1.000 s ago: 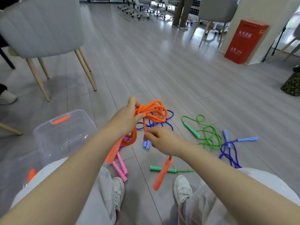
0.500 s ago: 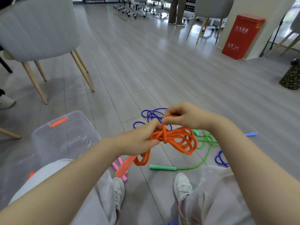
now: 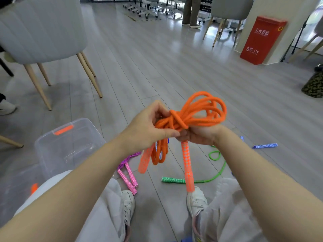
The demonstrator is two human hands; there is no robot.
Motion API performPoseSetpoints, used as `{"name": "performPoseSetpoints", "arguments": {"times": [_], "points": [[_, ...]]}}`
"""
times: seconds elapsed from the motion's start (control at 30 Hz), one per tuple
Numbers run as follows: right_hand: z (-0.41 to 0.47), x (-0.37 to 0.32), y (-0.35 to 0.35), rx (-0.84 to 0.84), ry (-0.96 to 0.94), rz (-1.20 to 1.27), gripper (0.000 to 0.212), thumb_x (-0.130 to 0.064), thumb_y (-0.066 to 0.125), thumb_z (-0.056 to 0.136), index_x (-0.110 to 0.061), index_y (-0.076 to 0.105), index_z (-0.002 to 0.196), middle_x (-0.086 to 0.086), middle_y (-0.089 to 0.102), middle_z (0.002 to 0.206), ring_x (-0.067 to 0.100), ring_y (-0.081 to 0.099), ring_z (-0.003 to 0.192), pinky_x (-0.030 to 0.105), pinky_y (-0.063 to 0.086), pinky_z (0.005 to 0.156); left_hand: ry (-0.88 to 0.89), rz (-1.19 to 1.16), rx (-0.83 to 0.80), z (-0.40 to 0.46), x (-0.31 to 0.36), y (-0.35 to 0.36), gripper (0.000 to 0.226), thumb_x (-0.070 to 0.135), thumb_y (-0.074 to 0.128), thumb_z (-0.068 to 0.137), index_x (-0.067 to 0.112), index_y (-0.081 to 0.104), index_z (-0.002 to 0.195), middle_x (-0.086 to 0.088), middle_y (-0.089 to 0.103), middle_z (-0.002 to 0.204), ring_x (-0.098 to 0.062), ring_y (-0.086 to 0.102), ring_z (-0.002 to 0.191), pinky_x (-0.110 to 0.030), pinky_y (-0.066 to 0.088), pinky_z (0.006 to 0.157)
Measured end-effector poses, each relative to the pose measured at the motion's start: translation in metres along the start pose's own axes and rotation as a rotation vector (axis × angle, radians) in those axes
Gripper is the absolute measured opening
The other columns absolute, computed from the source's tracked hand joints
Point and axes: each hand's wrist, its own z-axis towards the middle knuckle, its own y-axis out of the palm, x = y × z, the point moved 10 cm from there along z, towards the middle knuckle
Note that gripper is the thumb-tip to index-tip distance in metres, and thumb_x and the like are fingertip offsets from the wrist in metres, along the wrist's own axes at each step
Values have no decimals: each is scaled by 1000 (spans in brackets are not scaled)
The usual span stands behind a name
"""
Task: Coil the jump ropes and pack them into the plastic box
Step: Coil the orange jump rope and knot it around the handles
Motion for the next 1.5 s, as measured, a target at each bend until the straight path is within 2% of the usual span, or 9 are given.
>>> {"name": "performPoseSetpoints", "arguments": {"times": [0.13, 0.2, 0.33, 0.63, 0.8, 0.9, 1.1, 1.33, 1.5], "points": [[12, 10, 7, 205, -16, -20, 31, -13, 36, 101, -16, 46, 71, -4, 34, 54, 9, 23, 50, 22, 17, 47, 12, 151, 214, 7, -7, -42, 45, 13, 83, 62, 30, 46, 81, 7, 58, 75, -12, 57, 67, -32, 50, 68], [14, 9, 8, 284, -21, -139, 28, -17, 39, 100, -16, 52, 75, -4, 37, 53, 10, 24, 48, 21, 18, 46, -2, 326, 276, 7, -11, -56, 43, 23, 85, 64, 35, 46, 81, 8, 58, 79, -15, 60, 70, -32, 50, 71], [11, 7, 9, 417, 32, -417, 29, -27, 40, 100, -18, 56, 78, -12, 46, 49, 3, 36, 41, 20, 29, 48, 41, 633, 356, 7, -3, -68, 38, 22, 81, 74, 20, 47, 91, 13, 53, 79, -1, 51, 68, -7, 37, 60], [3, -15, 13, 466, 1, -876, 33, -22, 40, 99, -20, 51, 68, -6, 52, 65, 7, 44, 59, 29, 35, 58, -24, 652, 434, 17, -26, -74, 31, 28, 76, 78, 13, 51, 89, 8, 55, 73, -5, 49, 64, -11, 33, 52], [-9, -4, 1, 358, 93, -1111, 28, -20, 49, 94, -1, 57, 75, 11, 56, 66, 15, 43, 56, 34, 40, 56, 32, 837, 199, 24, -40, -37, 24, 27, 73, 81, 17, 54, 92, 5, 54, 79, -17, 49, 74, -20, 29, 56], [-21, -5, -6, 261, 163, -1154, 27, -31, 52, 92, -12, 66, 77, 5, 65, 68, 13, 55, 55, 33, 50, 64, 43, 978, -31, 21, -54, -9, 22, 26, 67, 85, 17, 55, 102, 4, 55, 92, -21, 53, 89, -28, 33, 67], [-21, -11, -4, 199, 162, -1290, 20, -37, 70, 82, -19, 68, 74, -1, 56, 63, 11, 44, 57, 26, 34, 53, 84, 1020, -312, 10, -60, 25, 23, 27, 67, 85, 24, 57, 105, 8, 57, 99, -9, 49, 86, -23, 34, 70], [-27, -36, -4, 134, -35, -787, 14, -20, 81, 77, -16, 68, 80, 13, 65, 74, 12, 53, 66, 29, 43, 64, -25, 661, -314, 1, -41, 16, 24, 29, 76, 79, 31, 56, 92, 17, 60, 84, 1, 55, 78, -14, 42, 69], [-32, -38, 4, 2, -56, -338, 12, -14, 74, 76, -19, 63, 78, 7, 57, 69, 14, 52, 60, 19, 44, 56, -82, 237, -305, -6, -17, 21, 31, 4, 78, 75, 24, 58, 89, 19, 63, 77, 1, 58, 73, -14, 45, 71]]}}
